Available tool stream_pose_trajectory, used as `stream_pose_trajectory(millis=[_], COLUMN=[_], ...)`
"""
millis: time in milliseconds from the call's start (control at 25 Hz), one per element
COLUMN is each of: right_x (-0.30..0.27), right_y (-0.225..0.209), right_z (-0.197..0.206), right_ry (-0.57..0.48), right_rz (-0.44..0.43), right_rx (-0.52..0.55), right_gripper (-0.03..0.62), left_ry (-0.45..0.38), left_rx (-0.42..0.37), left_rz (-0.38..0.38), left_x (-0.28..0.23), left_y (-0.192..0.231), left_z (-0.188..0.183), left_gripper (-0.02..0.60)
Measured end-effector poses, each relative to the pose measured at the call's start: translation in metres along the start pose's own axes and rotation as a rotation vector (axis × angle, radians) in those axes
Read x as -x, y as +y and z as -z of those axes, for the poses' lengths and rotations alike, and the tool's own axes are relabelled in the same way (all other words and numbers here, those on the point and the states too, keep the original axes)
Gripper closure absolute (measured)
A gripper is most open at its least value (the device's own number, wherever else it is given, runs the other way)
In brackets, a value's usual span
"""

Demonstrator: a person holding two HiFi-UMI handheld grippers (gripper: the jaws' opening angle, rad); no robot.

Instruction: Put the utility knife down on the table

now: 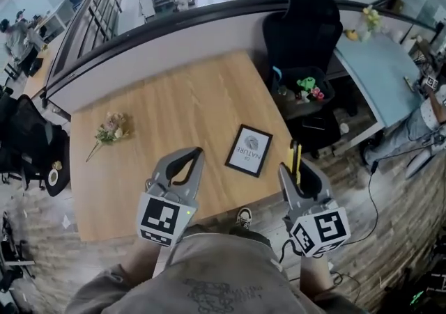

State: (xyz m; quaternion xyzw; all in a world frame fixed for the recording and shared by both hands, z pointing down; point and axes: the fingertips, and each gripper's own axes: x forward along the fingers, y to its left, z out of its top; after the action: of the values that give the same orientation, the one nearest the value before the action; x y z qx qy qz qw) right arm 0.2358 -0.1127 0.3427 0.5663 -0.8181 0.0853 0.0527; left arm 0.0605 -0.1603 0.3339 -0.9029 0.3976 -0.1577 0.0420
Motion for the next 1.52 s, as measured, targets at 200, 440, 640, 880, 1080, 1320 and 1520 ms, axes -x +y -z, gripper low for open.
stream_pose_trajectory(millis=[200,440,640,880,1080,1320,1520], right_x=[-0.017,-0.038,-0.055,-0.076,-0.089,-0.103,-0.124], right_y=[-0.034,-0.058,-0.065,-0.06,-0.056,-0.049,-0.059], right_z=[-0.008,-0.009,-0.007,-0.012,-0.007,-0.001,-0.006], right_ry=[-0.002,0.001,0.007,-0.023,0.031,0.053,0.052], right_rz=[-0.057,-0.097,-0.116,-0.129,-0.111,-0.113,-0.074], right_rx=[0.006,-0.003,-0.012,-0.023,-0.027,-0.033,-0.007], right_gripper=[0.457,0.457,0.457,0.457,0.457,0.457,0.457], left_ry=[0.022,0.038,0.057,0.101,0.096,0.097,0.08], left_rx=[0.031,0.024,0.027,0.057,0.062,0.085,0.082], left_rz=[-0.066,-0.113,-0.134,-0.129,-0.104,-0.107,-0.044], left_x=[-0.026,-0.047,-0.05,-0.056,-0.063,-0.072,-0.081], left_y=[0.0,0.007,0.016,0.034,0.049,0.066,0.072], left_z=[-0.006,-0.009,-0.004,0.017,0.019,0.028,0.026], left_gripper=[0.581,0.581,0.581,0.581,0.581,0.581,0.581])
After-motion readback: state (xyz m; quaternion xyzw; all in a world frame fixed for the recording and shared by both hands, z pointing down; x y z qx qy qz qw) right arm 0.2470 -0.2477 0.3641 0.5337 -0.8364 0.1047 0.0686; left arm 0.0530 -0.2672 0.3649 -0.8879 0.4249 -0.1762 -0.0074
